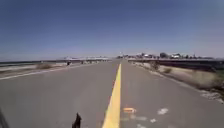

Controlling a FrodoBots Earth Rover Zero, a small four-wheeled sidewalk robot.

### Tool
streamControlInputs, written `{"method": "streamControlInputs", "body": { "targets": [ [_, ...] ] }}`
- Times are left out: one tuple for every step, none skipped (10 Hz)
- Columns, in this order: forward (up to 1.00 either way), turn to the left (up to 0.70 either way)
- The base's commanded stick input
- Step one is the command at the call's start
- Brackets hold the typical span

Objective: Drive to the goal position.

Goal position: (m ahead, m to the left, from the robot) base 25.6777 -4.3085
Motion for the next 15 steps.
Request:
{"method": "streamControlInputs", "body": {
  "targets": [
    [1.00,0.27],
    [1.00,0.15],
    [1.00,0.03],
    [1.00,0.00],
    [1.00,0.00],
    [1.00,0.00],
    [1.00,0.00],
    [1.00,0.00],
    [1.00,0.00],
    [1.00,0.00],
    [1.00,0.00],
    [1.00,0.00],
    [1.00,0.00],
    [1.00,0.00],
    [1.00,0.00]
  ]
}}
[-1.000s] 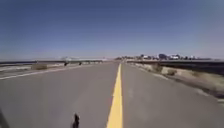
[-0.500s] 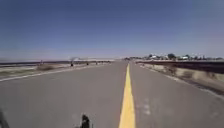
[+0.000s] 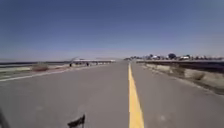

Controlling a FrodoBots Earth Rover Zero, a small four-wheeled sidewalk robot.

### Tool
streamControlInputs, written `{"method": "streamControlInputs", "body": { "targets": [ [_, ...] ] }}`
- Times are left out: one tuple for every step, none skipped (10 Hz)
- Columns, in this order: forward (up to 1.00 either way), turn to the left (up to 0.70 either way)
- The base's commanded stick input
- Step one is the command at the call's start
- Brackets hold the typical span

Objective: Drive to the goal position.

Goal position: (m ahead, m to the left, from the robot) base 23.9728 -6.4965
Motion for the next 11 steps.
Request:
{"method": "streamControlInputs", "body": {
  "targets": [
    [1.00,0.00],
    [1.00,0.00],
    [1.00,0.00],
    [1.00,0.00],
    [1.00,0.00],
    [1.00,0.00],
    [1.00,0.00],
    [1.00,0.00],
    [1.00,0.00],
    [1.00,0.00],
    [1.00,0.00]
  ]
}}
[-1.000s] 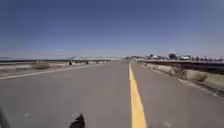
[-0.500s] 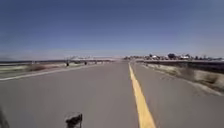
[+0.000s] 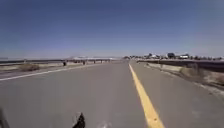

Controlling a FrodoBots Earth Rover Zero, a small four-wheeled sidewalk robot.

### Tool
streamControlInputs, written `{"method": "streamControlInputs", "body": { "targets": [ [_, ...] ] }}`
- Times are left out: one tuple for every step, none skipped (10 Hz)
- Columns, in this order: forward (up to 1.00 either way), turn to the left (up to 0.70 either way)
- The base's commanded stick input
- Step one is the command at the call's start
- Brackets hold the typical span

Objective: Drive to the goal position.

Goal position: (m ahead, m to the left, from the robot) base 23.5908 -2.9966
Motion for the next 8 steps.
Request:
{"method": "streamControlInputs", "body": {
  "targets": [
    [1.00,0.00],
    [1.00,0.00],
    [1.00,0.00],
    [1.00,0.00],
    [1.00,0.00],
    [1.00,0.00],
    [1.00,0.00],
    [1.00,0.21]
  ]
}}
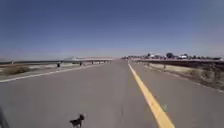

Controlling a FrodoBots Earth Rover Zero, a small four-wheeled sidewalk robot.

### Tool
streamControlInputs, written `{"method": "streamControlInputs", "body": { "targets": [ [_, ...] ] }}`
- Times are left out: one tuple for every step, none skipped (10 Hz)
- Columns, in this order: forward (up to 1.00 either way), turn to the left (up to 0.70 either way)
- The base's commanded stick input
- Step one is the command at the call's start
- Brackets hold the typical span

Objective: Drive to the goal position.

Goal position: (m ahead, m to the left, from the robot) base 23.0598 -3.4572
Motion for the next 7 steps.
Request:
{"method": "streamControlInputs", "body": {
  "targets": [
    [1.00,0.08],
    [1.00,0.00],
    [1.00,0.00],
    [1.00,0.00],
    [1.00,0.00],
    [1.00,0.00],
    [1.00,0.00]
  ]
}}
